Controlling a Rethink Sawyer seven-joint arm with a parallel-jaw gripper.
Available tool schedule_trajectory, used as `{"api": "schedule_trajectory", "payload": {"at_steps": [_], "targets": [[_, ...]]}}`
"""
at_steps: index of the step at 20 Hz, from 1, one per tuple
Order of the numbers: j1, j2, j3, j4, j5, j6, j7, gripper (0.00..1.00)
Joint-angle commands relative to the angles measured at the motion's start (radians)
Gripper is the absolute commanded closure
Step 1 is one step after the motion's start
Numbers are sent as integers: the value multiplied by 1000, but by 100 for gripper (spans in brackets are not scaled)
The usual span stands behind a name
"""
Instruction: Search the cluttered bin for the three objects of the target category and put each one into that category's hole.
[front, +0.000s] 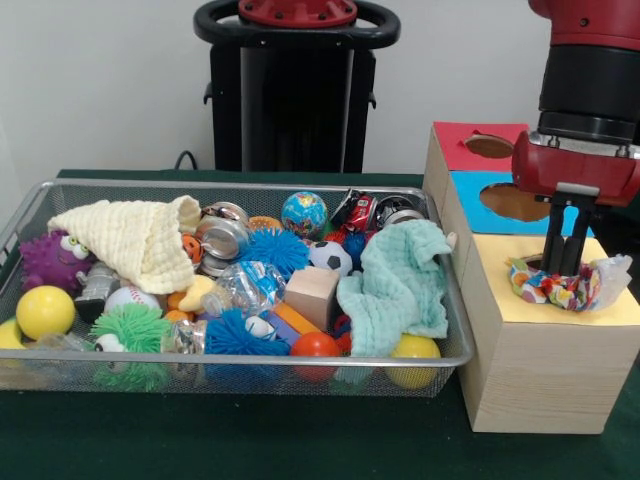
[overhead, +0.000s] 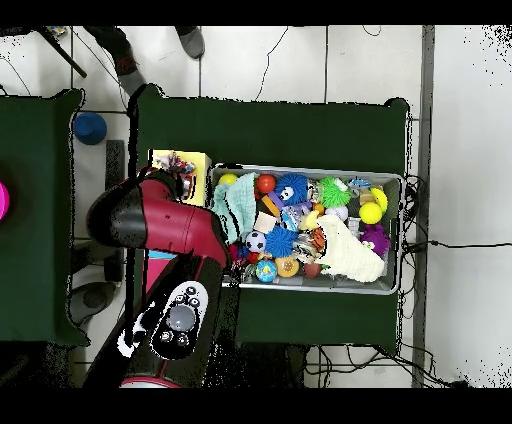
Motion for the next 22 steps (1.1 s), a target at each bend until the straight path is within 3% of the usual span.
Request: {"api": "schedule_trajectory", "payload": {"at_steps": [1,11,22], "targets": [[-31,77,96,30,16,-20,222,100],[-44,71,119,60,-30,105,144,100],[-66,50,154,102,-45,134,114,100]]}}
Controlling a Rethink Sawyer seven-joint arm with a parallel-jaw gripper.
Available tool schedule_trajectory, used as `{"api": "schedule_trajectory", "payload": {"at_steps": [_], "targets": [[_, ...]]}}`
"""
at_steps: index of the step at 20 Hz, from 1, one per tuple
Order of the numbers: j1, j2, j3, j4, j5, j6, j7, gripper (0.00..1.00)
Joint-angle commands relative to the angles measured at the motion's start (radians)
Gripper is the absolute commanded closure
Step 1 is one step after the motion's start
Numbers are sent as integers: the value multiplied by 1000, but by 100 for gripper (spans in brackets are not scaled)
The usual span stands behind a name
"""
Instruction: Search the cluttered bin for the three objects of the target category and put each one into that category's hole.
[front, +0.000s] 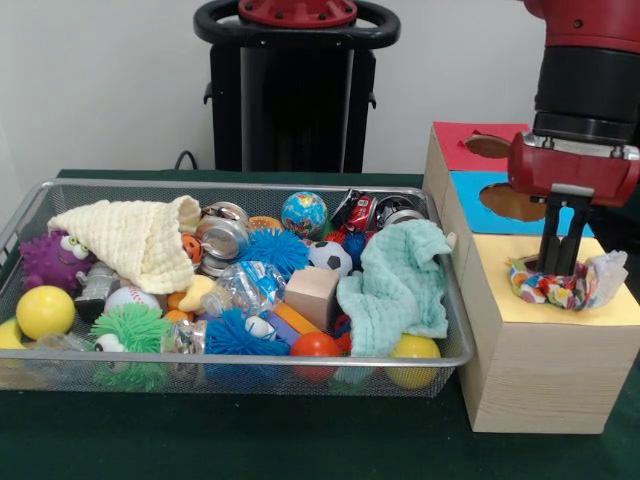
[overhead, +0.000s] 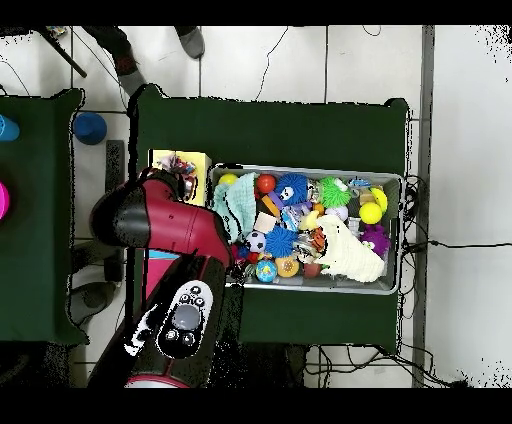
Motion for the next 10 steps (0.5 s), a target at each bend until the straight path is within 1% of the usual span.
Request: {"api": "schedule_trajectory", "payload": {"at_steps": [1,10], "targets": [[-55,53,144,99,-46,131,111,100],[-56,38,153,122,-54,142,109,100]]}}
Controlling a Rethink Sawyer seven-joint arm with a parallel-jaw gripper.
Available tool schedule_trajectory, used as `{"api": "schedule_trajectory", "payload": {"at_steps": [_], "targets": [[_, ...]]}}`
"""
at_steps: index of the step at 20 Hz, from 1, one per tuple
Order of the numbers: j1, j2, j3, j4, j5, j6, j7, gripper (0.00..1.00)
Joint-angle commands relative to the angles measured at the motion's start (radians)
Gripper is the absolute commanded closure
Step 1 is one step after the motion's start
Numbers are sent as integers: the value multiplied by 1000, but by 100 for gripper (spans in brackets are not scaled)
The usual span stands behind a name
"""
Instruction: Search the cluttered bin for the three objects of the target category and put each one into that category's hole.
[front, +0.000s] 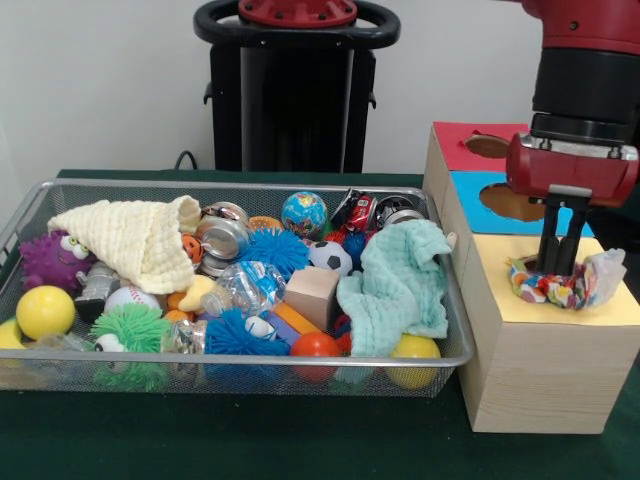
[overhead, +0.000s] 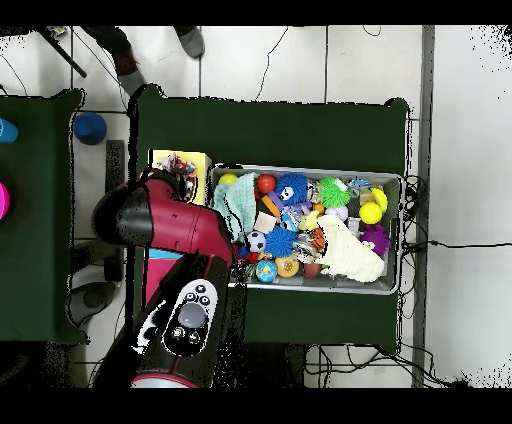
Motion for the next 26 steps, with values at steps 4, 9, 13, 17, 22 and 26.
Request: {"api": "schedule_trajectory", "payload": {"at_steps": [4,9,13,17,22,26], "targets": [[-40,34,134,127,-57,149,105,100],[-43,23,140,144,-65,172,91,100],[-48,13,146,160,-73,192,79,100],[-45,17,142,155,-88,214,76,100],[-43,25,141,141,-105,249,74,100],[-43,22,141,138,-110,275,75,100]]}}
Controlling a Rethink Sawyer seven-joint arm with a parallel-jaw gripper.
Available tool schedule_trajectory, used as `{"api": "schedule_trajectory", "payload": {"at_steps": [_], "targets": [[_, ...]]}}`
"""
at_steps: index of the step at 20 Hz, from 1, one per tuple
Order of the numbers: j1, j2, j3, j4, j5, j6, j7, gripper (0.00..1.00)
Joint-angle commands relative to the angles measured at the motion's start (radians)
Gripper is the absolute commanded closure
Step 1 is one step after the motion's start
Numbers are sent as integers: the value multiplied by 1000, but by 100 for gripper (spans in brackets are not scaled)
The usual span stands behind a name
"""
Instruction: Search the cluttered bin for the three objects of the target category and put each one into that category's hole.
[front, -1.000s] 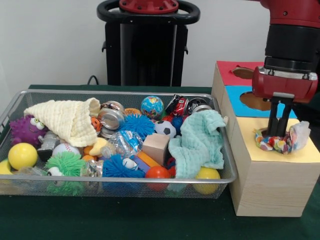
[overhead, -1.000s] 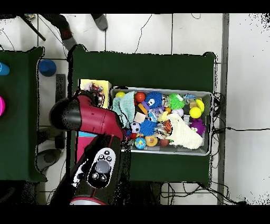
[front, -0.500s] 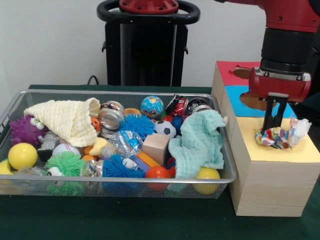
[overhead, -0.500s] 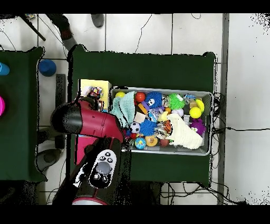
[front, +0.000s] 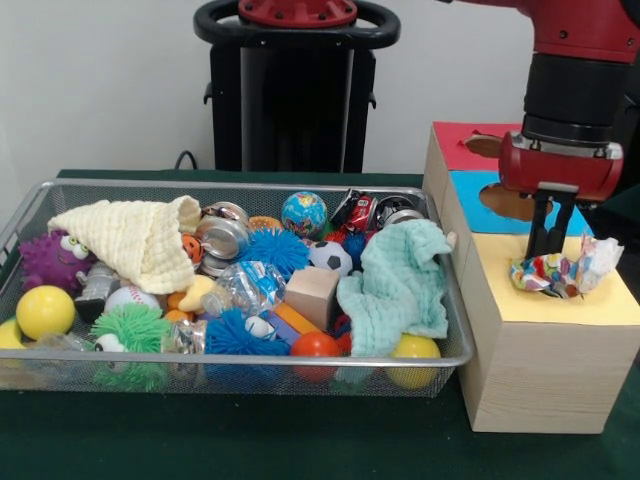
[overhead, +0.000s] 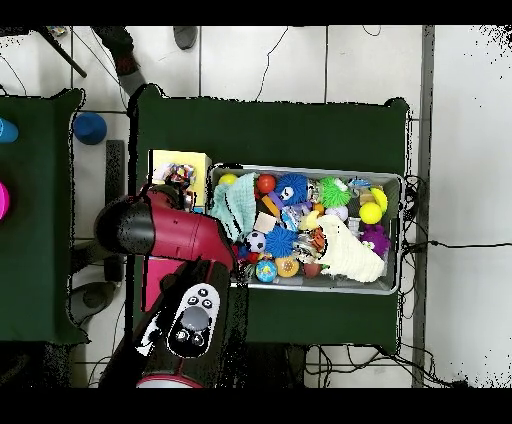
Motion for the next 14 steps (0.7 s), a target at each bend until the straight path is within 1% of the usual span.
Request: {"api": "schedule_trajectory", "payload": {"at_steps": [1,6,11,14], "targets": [[-31,41,108,86,-74,224,73,100],[-41,17,116,101,-81,271,55,100],[-46,-25,112,115,-97,353,35,100],[-53,-41,117,122,-110,384,25,100]]}}
